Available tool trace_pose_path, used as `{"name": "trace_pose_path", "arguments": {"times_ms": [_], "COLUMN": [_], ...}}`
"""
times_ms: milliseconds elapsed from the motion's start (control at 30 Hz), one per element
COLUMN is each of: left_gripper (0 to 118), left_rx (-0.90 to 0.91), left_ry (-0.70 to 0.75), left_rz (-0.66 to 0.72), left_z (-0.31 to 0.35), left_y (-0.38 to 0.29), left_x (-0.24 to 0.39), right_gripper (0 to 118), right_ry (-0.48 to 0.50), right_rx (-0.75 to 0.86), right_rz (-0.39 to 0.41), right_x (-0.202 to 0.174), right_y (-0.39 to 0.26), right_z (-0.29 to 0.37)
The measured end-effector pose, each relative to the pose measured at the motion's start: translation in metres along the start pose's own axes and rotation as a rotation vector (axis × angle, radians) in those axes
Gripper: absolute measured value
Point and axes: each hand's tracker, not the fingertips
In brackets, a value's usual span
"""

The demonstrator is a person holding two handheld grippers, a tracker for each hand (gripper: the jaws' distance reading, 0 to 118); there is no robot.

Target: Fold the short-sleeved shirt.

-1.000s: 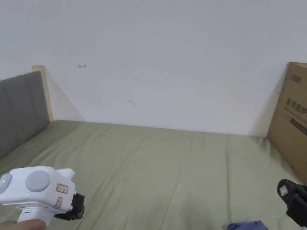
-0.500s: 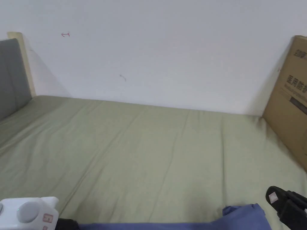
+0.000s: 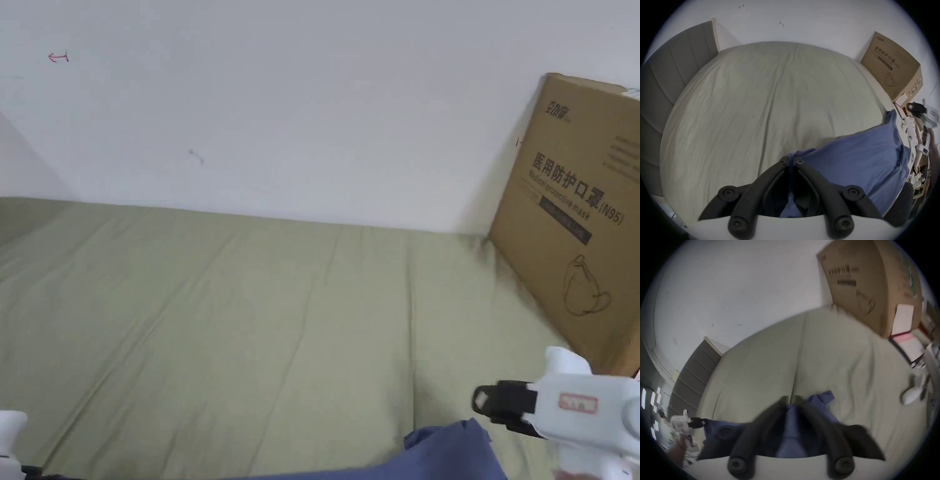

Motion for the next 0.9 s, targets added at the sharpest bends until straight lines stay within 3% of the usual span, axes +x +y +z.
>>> {"name": "trace_pose_path", "arguments": {"times_ms": [67,100,267,367,400,467,500,533,567,700,900], "left_gripper": [1,1,1,1,1,1,1,1,1,1,1], "left_rx": [0.012,0.017,0.034,0.022,0.011,-0.011,-0.015,-0.019,-0.023,-0.012,0.105], "left_ry": [-0.020,-0.026,-0.039,-0.018,-0.014,-0.018,-0.019,-0.016,-0.014,-0.031,-0.087], "left_rz": [0.011,0.019,0.021,-0.006,0.001,0.033,0.047,0.056,0.067,0.148,0.138], "left_z": [0.009,0.013,0.012,0.009,0.005,-0.002,-0.006,-0.009,-0.013,-0.021,-0.011], "left_y": [0.003,0.004,0.005,0.003,0.004,0.002,0.002,0.002,0.002,0.006,0.025], "left_x": [0.001,0.002,0.003,0.005,0.004,-0.001,-0.002,-0.002,-0.003,-0.004,0.002], "right_gripper": [106,115,115,108,96,51,4,4,4,4,4], "right_ry": [-0.090,-0.109,-0.280,-0.285,-0.291,-0.340,-0.364,-0.332,-0.286,-0.121,-0.090], "right_rx": [-0.221,-0.258,-0.359,-0.360,-0.338,-0.325,-0.327,-0.323,-0.305,-0.129,0.065], "right_rz": [-0.040,-0.049,-0.018,-0.024,0.025,0.178,0.268,0.310,0.300,0.141,0.173], "right_x": [0.008,0.012,0.031,0.037,0.030,0.017,0.015,0.015,0.015,0.020,-0.003], "right_y": [0.016,0.018,0.016,0.009,0.007,0.002,0.001,0.000,0.001,0.013,0.022], "right_z": [-0.037,-0.052,-0.117,-0.123,-0.116,-0.101,-0.095,-0.088,-0.076,-0.027,0.031]}}
